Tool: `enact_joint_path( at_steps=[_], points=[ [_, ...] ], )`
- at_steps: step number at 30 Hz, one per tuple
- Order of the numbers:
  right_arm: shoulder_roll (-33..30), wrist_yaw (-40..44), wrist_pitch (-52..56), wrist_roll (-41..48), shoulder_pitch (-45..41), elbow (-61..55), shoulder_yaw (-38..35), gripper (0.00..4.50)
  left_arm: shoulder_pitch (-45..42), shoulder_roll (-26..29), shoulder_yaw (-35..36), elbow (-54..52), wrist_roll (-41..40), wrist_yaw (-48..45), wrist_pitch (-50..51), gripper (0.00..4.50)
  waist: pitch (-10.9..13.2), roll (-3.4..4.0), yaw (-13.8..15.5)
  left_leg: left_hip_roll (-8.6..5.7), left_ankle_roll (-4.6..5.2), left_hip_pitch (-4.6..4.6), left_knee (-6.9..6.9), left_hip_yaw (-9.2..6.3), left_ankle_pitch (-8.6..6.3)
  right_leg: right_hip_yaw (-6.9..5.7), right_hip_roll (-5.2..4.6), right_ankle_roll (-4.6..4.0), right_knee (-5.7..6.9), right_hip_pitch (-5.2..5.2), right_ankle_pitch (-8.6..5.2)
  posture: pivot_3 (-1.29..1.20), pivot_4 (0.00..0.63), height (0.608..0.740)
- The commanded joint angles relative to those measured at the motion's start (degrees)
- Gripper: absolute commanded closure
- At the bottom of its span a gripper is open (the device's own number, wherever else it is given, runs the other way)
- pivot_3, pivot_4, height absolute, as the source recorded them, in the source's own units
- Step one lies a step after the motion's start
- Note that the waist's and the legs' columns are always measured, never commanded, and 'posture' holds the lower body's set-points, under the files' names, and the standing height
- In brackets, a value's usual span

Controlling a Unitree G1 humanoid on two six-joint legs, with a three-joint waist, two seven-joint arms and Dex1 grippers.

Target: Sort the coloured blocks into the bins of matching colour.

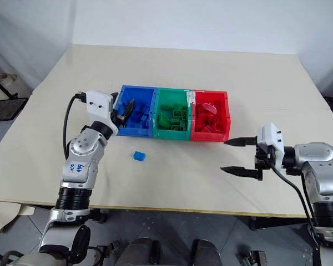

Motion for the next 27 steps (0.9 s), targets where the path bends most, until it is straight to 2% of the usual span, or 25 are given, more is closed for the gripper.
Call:
enact_joint_path(
  at_steps=[1, 2, 3, 7, 9, 11, 14, 19, 24, 27],
  points=[
    [1.4, -2.54, 0.88, 3.11, -1.54, -0.61, -3.65, 0.0, -0.25, 1.34, -0.9, -2.07, -0.91, -4.07, -1.32, 0.42, 0.0, 0.0, 0.0, 0.0, 0.0, 0.0, 0.0, 0.01, 0.0, 0.01, 0.01, 0.0, 0.0, 0.0, 0.0, 0.0, 0.15, 0.74],
    [1.95, -3.23, 1.36, 3.75, -1.75, -0.63, -4.12, 0.0, 0.46, 1.96, -0.85, -2.97, -1.57, -5.38, -0.3, 0.12, 0.0, 0.0, -0.04, -0.01, 0.0, 0.0, 0.01, 0.01, 0.0, 0.01, 0.0, 0.0, 0.01, -0.01, 0.0, 0.0, 0.15, 0.74],
    [2.35, -3.81, 1.8, 4.25, -1.81, -0.7, -4.45, 0.0, 1.27, 2.7, -0.59, -3.93, -2.1, -6.52, 0.48, 0.05, 0.0, 0.0, -0.09, 0.0, 0.0, 0.0, 0.0, 0.01, 0.0, 0.01, 0.02, 0.0, 0.01, -0.01, 0.0, 0.0, 0.15, 0.74],
    [2.57, -3.78, 1.81, 4.11, -1.35, -0.84, -4.41, 0.0, 4.46, 5.74, -0.08, -7.08, -3.38, -10.57, 2.17, 0.05, 0.0, 0.0, -0.16, 0.02, 0.0, 0.01, 0.0, 0.03, 0.0, 0.04, 0.03, 0.0, 0.02, -0.03, 0.0, 0.0, 0.15, 0.74],
    [2.53, -3.72, 1.74, 4.01, -1.42, -0.69, -4.29, 0.0, 7.66, 8.05, -0.79, -11.48, -6.57, -16.44, 3.48, 0.05, 0.0, 0.0, -0.22, 0.03, 0.0, 0.01, 0.0, 0.03, 0.0, 0.04, 0.03, 0.0, 0.03, -0.03, 0.0, 0.0, 0.15, 0.74],
    [2.32, -3.38, 1.47, 3.65, -1.72, -0.03, -4.09, 0.0, 12.38, 11.46, -0.89, -17.72, -11.03, -22.9, 6.87, 0.05, 0.0, 0.0, -0.29, 0.04, 0.0, 0.01, -0.02, 0.03, 0.0, 0.06, 0.03, 0.0, 0.04, -0.05, 0.0, 0.0, 0.15, 0.74],
    [1.72, -1.99, 0.69, 2.82, -1.73, 1.06, -3.47, 0.0, 21.7, 19.85, -0.33, -25.5, -16.42, -33.22, 11.18, 0.05, 0.0, 0.02, -0.65, 0.08, -0.01, 0.02, -0.06, 0.03, -0.01, 0.23, -0.01, -0.01, 0.01, -0.07, -0.01, 0.0, 0.15, 0.74],
    [0.93, -0.54, 0.42, 2.61, -1.33, 1.61, -3.75, 0.0, 30.44, 27.51, 3.71, -27.57, -19.37, -38.23, 14.99, 0.05, 0.07, 0.15, -0.33, 0.08, -0.02, 0.02, 0.0, 0.01, -0.01, 0.43, -0.14, -0.06, -0.03, 0.0, -0.03, 0.0, 0.15, 0.74],
    [0.92, -0.46, 0.41, 2.48, -1.38, 1.71, -4.08, 0.0, 36.32, 31.36, 8.19, -26.42, -20.5, -41.0, 15.07, 0.05, 0.08, 0.16, -0.46, 0.11, -0.02, 0.02, -0.05, -0.02, -0.08, 0.51, -0.26, -0.06, -0.05, -0.04, -0.03, 0.0, 0.15, 0.74],
    [0.97, -0.65, 0.52, 2.53, -1.41, 1.74, -4.21, 0.0, 36.92, 31.63, 9.53, -25.61, -20.33, -40.89, 14.4, 0.05, 0.09, 0.17, -0.43, 0.1, -0.03, 0.03, -0.05, 0.0, -0.08, 0.51, -0.27, -0.06, -0.06, -0.03, -0.03, 0.0, 0.15, 0.74]
  ],
)
